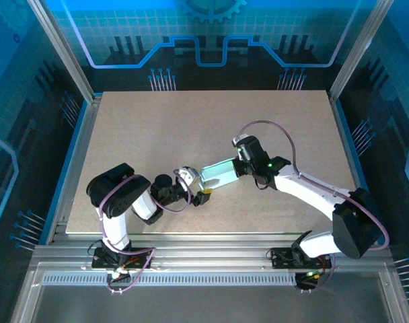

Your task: Fold the paper box

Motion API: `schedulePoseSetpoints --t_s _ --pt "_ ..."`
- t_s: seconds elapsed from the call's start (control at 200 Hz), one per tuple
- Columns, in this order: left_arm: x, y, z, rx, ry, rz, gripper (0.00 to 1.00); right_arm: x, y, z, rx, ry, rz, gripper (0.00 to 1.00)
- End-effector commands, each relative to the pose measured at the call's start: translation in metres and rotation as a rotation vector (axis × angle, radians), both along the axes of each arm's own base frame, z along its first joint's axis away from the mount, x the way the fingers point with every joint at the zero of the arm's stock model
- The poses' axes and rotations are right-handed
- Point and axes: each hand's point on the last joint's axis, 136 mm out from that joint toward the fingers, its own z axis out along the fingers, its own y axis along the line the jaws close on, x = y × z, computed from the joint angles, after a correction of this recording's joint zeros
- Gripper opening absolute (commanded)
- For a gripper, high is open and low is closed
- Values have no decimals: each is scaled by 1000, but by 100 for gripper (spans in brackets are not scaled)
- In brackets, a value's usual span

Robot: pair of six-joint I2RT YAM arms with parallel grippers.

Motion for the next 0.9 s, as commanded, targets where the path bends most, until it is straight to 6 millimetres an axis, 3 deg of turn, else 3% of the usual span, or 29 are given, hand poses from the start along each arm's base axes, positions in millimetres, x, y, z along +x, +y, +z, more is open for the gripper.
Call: schedulePoseSetpoints --t_s 0.0,0.22,0.35,0.535,0.55,0.555,0.615,0.73,0.896 --pt "2 12 14 -24 -20 60 99 -3 -13 -3 -110 -5 -83 0" --pt "-16 24 38 -51 -72 64 99 0 -15 1 -136 -30 -150 0" --pt "-25 34 39 -79 2 98 99 0 -14 0 -140 -26 -177 0" --pt "-19 52 58 -30 106 226 99 0 -12 2 -160 -32 -184 0" --pt "-17 55 61 -22 124 254 99 0 -11 2 -159 -30 -181 0" --pt "-15 55 71 -42 102 262 99 0 -11 2 -157 -31 -181 0" --pt "-9 69 78 -6 181 353 99 1 -10 2 -155 -28 -187 0" --pt "-5 72 100 35 304 403 99 1 -5 2 -147 -26 -184 0" --pt "1 80 108 145 578 536 99 0 -2 1 -126 -29 -193 0"
